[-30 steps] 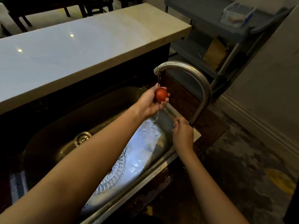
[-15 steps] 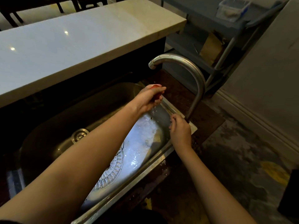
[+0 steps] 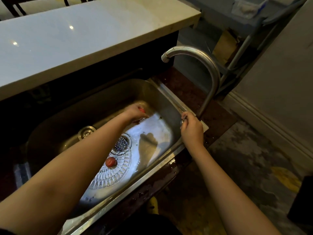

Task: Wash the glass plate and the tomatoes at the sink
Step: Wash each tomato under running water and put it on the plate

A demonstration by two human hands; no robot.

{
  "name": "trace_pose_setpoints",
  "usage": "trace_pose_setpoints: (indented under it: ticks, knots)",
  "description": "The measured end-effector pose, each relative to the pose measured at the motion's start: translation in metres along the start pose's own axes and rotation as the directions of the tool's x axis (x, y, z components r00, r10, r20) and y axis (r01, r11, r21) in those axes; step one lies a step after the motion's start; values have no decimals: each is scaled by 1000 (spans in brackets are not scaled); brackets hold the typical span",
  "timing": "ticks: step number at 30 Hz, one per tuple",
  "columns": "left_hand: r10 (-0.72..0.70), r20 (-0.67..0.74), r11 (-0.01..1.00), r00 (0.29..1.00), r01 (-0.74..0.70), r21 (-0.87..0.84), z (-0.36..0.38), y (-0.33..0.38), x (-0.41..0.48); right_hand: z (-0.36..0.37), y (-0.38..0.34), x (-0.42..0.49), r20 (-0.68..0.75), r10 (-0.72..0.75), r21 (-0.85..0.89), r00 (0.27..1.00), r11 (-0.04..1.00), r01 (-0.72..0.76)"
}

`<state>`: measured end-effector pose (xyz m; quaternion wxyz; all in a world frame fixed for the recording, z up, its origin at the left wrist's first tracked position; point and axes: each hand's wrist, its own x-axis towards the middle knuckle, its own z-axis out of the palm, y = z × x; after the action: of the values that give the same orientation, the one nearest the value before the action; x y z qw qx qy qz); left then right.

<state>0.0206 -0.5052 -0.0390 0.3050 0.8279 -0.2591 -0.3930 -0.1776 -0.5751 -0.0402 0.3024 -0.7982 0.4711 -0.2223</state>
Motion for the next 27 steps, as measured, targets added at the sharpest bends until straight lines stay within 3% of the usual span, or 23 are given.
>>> trace_pose_setpoints:
  ticks: [6, 12, 17, 19, 22, 27]
  knots:
    - [-93, 60, 996, 994, 94, -5, -10, -34, -9, -4, -2, -3, 29, 13, 5, 999, 1000, -13]
    - [-66, 122, 990, 990, 80, -118, -8, -51, -19, -4, -4, -7, 42, 34, 40, 999, 999, -36]
    - [40, 93, 991, 995, -28, -128, -2, -55, -24, 0, -5, -13, 93, 15, 43, 996, 999, -19]
    - [53, 56, 992, 997, -46, -121, -5, -61, -25, 3, -7, -21, 42, -26, 25, 999, 999, 25]
    - [12, -26, 992, 1000, -15, -125, -14, -75, -25, 12, -9, -34, -67, -87, 37, 994, 995, 89]
    - [-112, -95, 987, 989, 99, -126, -33, -125, -30, 31, -14, -43, -82, -99, -4, 992, 995, 99]
